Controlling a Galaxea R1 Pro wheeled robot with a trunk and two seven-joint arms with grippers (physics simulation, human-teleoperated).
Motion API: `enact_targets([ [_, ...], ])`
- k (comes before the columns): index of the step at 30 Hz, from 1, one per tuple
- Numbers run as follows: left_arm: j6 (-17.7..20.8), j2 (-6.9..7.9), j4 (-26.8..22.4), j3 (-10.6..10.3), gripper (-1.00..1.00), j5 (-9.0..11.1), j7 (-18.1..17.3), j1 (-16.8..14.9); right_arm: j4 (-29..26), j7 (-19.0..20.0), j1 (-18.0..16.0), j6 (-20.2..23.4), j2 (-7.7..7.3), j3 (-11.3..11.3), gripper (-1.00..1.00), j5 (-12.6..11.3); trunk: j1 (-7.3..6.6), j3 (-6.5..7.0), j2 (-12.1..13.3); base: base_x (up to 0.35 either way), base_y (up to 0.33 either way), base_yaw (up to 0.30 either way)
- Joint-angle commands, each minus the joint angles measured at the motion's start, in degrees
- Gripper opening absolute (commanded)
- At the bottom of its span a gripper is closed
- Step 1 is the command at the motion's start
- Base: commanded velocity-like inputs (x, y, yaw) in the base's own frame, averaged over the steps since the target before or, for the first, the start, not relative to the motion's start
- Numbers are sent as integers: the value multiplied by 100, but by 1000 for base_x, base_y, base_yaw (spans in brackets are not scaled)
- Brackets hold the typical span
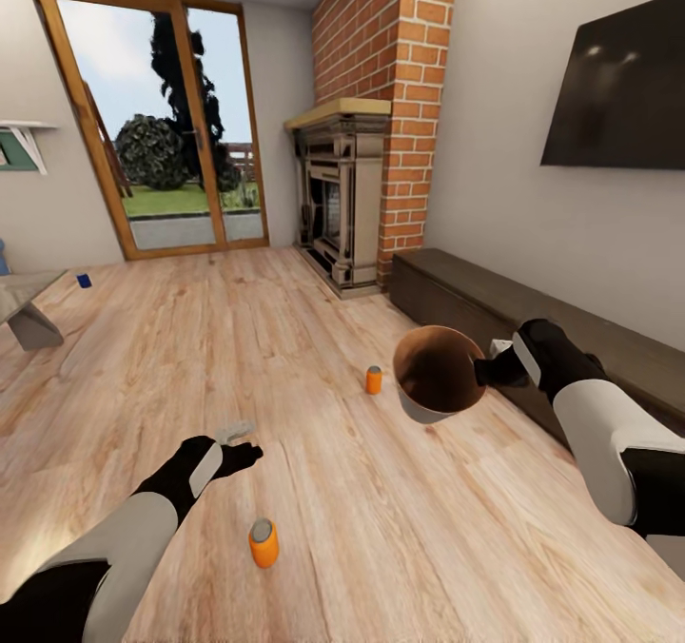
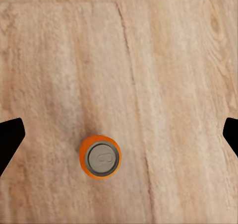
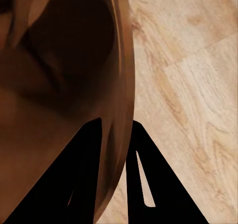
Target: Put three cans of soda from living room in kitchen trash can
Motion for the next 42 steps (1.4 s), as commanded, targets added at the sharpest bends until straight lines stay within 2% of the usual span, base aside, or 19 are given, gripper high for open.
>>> enact_targets([
  [1, -1, 0, 0, 0, 100, 0, 0, 1, -5, 24, -5, 8, 3, -15, -100, -133, 1, -22, -3, 0, 0, 0],
  [36, -95, -104, 0, -9, 100, -4, 44, 3, 2, 1, 12, 8, 70, 32, -100, -134, 91, -797, -50, 0, 0, 0],
  [42, -109, -105, 0, -9, 100, -8, 44, 3, 5, 1, 13, 8, 70, 98, -100, -134, 107, -930, -58, 0, 0, 0],
])
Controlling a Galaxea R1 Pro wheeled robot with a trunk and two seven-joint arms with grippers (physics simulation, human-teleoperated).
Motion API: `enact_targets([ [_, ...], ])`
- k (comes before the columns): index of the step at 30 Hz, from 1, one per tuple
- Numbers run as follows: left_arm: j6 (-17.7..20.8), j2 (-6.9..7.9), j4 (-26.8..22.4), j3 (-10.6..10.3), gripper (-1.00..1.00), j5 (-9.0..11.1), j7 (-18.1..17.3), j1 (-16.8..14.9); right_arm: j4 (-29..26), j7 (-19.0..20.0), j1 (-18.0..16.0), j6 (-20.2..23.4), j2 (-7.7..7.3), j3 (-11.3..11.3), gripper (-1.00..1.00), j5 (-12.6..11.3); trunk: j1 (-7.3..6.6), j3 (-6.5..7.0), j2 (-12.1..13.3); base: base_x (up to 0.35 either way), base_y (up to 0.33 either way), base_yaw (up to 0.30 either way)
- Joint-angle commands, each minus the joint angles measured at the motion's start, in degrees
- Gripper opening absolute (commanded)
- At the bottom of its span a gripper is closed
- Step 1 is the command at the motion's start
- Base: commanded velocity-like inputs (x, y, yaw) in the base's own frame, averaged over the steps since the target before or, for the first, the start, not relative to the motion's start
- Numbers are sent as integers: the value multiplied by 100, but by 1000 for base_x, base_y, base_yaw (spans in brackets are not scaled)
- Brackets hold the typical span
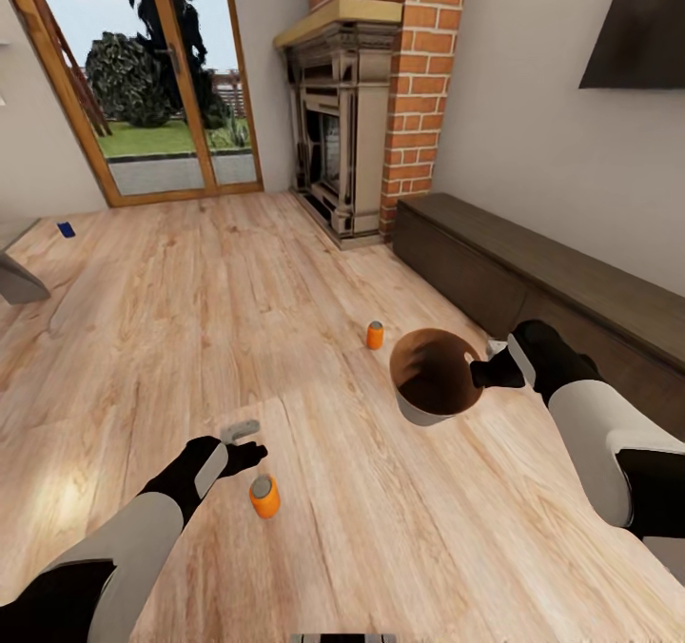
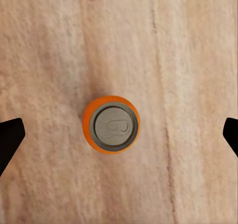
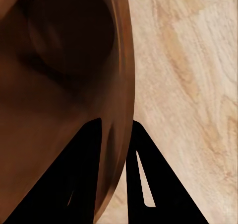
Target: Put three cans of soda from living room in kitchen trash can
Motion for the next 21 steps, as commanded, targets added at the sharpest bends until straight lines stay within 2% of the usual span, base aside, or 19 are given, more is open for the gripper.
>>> enact_targets([
  [1, -7, 0, 0, 0, 100, 0, 0, 0, -5, 26, -5, 9, 0, -4, -100, -135, 1, -22, -3, 0, 0, 0],
  [13, -58, -10, 1, -46, 100, -3, 0, 0, -4, 26, -4, 9, 9, 84, -100, -135, 32, -288, -19, 0, 0, 0],
  [21, -60, -17, 0, -55, 100, 0, 0, 0, -4, 20, -4, 9, 15, 91, -100, -135, 32, -288, -19, 29, 0, 0],
])
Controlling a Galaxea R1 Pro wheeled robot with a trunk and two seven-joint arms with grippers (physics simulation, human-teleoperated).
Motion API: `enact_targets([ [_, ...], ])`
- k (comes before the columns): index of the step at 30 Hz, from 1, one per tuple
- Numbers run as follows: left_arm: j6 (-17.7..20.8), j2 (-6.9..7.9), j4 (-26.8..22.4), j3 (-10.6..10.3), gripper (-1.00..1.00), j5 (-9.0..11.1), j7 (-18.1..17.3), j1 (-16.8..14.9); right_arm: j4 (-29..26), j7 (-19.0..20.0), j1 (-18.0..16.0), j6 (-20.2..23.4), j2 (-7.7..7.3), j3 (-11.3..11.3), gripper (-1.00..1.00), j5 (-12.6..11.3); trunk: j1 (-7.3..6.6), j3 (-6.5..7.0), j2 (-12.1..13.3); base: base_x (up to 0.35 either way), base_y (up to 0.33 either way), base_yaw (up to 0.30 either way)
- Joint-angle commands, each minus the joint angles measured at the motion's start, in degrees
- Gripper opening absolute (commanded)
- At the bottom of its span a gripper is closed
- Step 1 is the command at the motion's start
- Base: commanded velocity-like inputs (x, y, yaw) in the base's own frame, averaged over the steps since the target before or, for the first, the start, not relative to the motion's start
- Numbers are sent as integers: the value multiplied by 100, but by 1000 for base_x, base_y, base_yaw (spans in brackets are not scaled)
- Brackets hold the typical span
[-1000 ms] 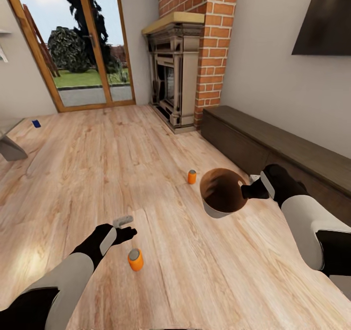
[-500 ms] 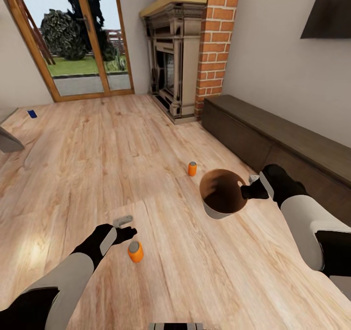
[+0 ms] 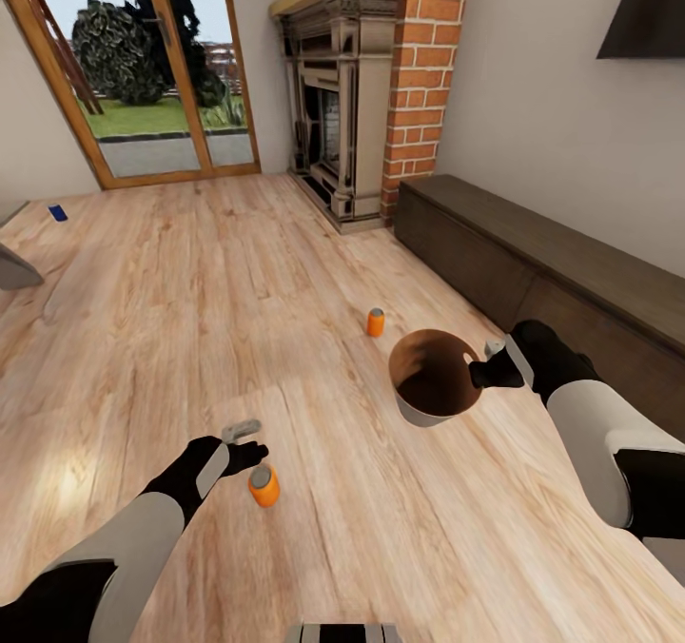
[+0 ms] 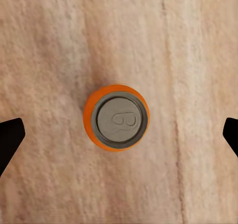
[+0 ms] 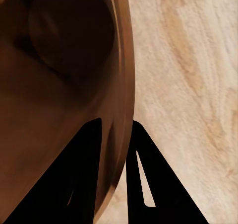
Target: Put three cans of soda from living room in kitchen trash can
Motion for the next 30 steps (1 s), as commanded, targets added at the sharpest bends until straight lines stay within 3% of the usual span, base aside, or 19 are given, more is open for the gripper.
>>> enact_targets([
  [1, -1, 0, 0, -2, 100, 0, 0, 0, -3, 25, -3, 8, 1, -14, -100, -116, -1, 1, 0, 201, 0, 0],
  [8, -1, -1, 0, -28, 100, 7, 0, 4, 7, 24, -3, 8, 9, -14, -100, -116, -1, 1, 0, 228, 0, 0],
  [18, -1, -1, 0, -32, 100, 8, 0, 8, 7, 22, 4, 8, 11, 89, -100, -116, -1, 1, 0, 35, 0, 0],
  [30, -1, -1, 0, -33, 100, 8, 0, 6, 7, 24, 6, 8, 20, 100, -100, -125, 30, -265, -17, 1, 0, 0],
])
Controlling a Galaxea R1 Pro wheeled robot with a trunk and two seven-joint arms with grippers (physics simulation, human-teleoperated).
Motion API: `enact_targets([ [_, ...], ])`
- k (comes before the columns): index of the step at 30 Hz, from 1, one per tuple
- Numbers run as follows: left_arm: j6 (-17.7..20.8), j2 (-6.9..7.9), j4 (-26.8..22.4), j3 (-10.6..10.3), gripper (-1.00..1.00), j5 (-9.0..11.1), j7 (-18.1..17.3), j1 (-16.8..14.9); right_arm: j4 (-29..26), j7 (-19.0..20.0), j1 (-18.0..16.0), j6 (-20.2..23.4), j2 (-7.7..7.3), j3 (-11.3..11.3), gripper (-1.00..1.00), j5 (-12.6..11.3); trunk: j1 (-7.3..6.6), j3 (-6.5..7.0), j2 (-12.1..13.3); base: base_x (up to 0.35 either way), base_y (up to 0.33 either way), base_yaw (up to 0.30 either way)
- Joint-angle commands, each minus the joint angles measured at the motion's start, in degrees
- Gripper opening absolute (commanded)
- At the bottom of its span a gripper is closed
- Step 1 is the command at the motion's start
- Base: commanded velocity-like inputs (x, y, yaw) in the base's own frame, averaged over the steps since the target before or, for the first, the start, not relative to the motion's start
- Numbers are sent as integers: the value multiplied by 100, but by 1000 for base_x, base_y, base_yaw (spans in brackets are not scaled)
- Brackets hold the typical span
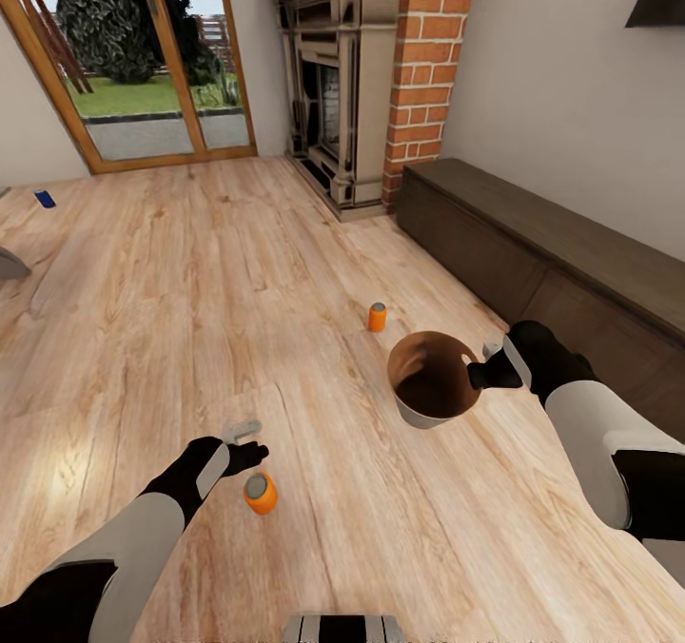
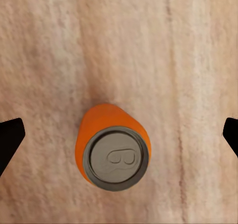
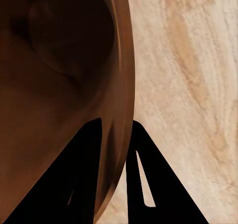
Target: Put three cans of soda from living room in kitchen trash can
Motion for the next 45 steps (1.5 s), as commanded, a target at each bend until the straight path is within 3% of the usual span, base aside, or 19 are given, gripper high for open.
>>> enact_targets([
  [1, -1, 0, 0, 0, 100, 0, 0, 1, -4, 25, -2, 7, 3, -14, -100, -112, 1, -22, -2, 0, 0, 0],
  [7, -1, 0, 0, 0, 100, 0, 0, -1, -3, 25, 8, 7, 8, -7, -100, -112, 16, -155, -11, 0, 0, 0],
  [12, 0, 0, 0, 0, 100, 0, 0, 0, -3, 25, 12, 7, 9, -6, -100, -112, 16, -155, -11, 0, 0, 0],
  [22, -1, 0, 0, 0, 100, 0, -1, 0, 3, 26, 15, 7, 52, -6, -100, -106, 42, -376, -24, 0, 0, 0],
  [30, -1, 0, 0, 0, 100, 0, 0, 1, -4, 25, 21, 7, 125, -6, -100, -103, 42, -376, -24, 0, 0, 0],
  [37, -1, -4, 0, 0, 100, 0, -1, 2, -1, 25, 22, 7, 132, -6, -100, -103, 60, -532, -33, 0, 0, 0],
  [45, 1, -6, 0, 0, 100, 0, -2, 1, -4, 24, 22, 7, 132, 117, -100, -105, 60, -532, -33, 0, 0, 0],
])
